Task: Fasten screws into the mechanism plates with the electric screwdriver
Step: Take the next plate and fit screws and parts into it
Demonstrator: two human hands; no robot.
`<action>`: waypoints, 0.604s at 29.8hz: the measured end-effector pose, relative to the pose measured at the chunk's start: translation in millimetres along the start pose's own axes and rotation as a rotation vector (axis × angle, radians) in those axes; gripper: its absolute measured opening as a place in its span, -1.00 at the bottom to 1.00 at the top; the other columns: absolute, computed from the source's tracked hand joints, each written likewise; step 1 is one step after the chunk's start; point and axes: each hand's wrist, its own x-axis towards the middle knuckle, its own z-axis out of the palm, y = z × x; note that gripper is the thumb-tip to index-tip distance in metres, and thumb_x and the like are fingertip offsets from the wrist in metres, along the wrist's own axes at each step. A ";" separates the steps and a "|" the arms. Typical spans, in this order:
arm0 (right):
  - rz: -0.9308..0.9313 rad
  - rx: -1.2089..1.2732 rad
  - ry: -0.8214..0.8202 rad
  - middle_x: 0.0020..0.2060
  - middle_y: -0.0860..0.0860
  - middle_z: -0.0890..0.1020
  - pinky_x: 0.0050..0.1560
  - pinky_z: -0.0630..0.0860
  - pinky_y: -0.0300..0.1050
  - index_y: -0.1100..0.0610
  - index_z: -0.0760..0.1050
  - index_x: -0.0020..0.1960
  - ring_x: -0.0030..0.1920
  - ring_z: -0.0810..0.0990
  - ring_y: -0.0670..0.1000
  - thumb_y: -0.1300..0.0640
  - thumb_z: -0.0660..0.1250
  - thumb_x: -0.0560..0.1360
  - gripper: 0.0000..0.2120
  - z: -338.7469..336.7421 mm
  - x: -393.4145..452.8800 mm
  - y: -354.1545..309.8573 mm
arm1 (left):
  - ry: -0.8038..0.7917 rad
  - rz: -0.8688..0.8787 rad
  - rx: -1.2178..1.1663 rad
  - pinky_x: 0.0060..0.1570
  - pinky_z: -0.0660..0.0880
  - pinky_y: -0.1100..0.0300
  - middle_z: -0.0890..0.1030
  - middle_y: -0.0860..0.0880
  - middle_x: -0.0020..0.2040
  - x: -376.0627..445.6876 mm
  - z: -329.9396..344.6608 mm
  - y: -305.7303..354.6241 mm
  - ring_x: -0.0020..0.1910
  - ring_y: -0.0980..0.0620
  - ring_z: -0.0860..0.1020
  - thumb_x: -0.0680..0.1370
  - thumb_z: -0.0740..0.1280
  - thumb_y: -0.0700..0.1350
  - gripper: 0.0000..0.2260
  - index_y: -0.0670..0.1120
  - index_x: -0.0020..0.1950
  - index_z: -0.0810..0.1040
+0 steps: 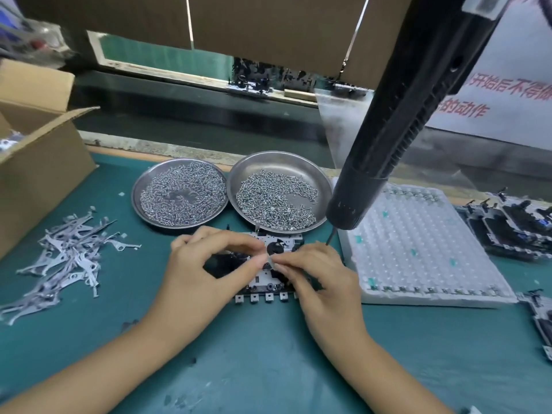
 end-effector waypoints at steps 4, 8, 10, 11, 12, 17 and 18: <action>0.049 0.026 -0.008 -0.22 -0.06 0.69 -0.09 0.52 0.06 0.12 0.68 -0.07 -0.14 0.56 0.07 0.21 0.39 0.44 -0.88 1.5 0.9 -0.2 | -0.049 -0.031 0.026 0.17 0.37 -0.14 0.62 0.31 -0.16 2.3 -2.8 0.7 -0.11 0.27 0.57 0.29 0.44 0.19 -0.75 0.26 -0.05 0.61; 0.075 0.028 -0.027 -0.22 -0.04 0.67 -0.08 0.52 -0.03 0.12 0.68 -0.05 -0.13 0.57 0.03 0.22 0.39 0.43 -0.86 1.6 -0.7 0.6 | -0.057 -0.025 0.123 0.16 0.19 0.21 0.61 0.35 -0.20 0.8 -3.9 -0.9 -0.10 0.29 0.53 0.33 0.53 0.07 -0.90 0.23 -0.24 0.64; 0.071 0.030 -0.033 -0.21 -0.04 0.67 -0.06 0.51 -0.12 0.12 0.68 -0.03 -0.11 0.58 -0.01 0.22 0.39 0.43 -0.86 0.4 -0.9 -0.5 | -0.068 -0.033 0.149 0.14 0.17 0.28 0.61 0.35 -0.26 1.4 -5.1 -2.0 -0.10 0.26 0.53 0.33 0.54 -0.03 -0.81 0.25 -0.28 0.60; 0.062 0.029 -0.035 -0.20 -0.04 0.66 -0.06 0.51 -0.17 0.13 0.68 -0.03 -0.11 0.58 -0.03 0.23 0.40 0.43 -0.86 -0.5 -0.5 -1.4 | -0.074 -0.039 0.159 0.14 0.17 0.27 0.61 0.34 -0.29 2.4 -5.8 -1.9 -0.09 0.24 0.53 0.34 0.55 -0.06 -0.78 0.25 -0.28 0.59; 0.050 0.027 -0.036 -0.19 -0.05 0.66 -0.05 0.50 -0.21 0.13 0.68 -0.03 -0.11 0.58 -0.05 0.24 0.39 0.43 -0.86 -1.5 -0.2 -2.2 | -0.080 -0.043 0.164 0.16 0.19 0.23 0.61 0.33 -0.32 3.7 -6.5 -1.4 -0.08 0.22 0.52 0.34 0.56 -0.06 -0.77 0.25 -0.28 0.58; 0.049 0.056 -0.088 -0.18 -0.06 0.66 -0.06 0.46 -0.33 0.16 0.67 -0.03 -0.11 0.57 -0.12 0.28 0.38 0.44 -0.85 -2.4 -1.0 -5.5 | -0.147 -0.064 0.142 0.13 0.35 -0.16 0.61 0.29 -0.37 5.8 -10.2 -1.4 -0.13 0.18 0.53 0.30 0.48 0.02 -0.88 0.22 -0.26 0.59; 0.057 0.063 -0.093 -0.19 -0.08 0.65 -0.08 0.45 -0.35 0.16 0.67 -0.03 -0.12 0.56 -0.13 0.28 0.38 0.44 -0.86 -2.6 -1.5 -6.3 | -0.159 -0.062 0.141 0.12 0.35 -0.18 0.61 0.29 -0.37 5.8 -10.7 -1.0 -0.12 0.18 0.53 0.32 0.50 0.00 -0.87 0.21 -0.25 0.60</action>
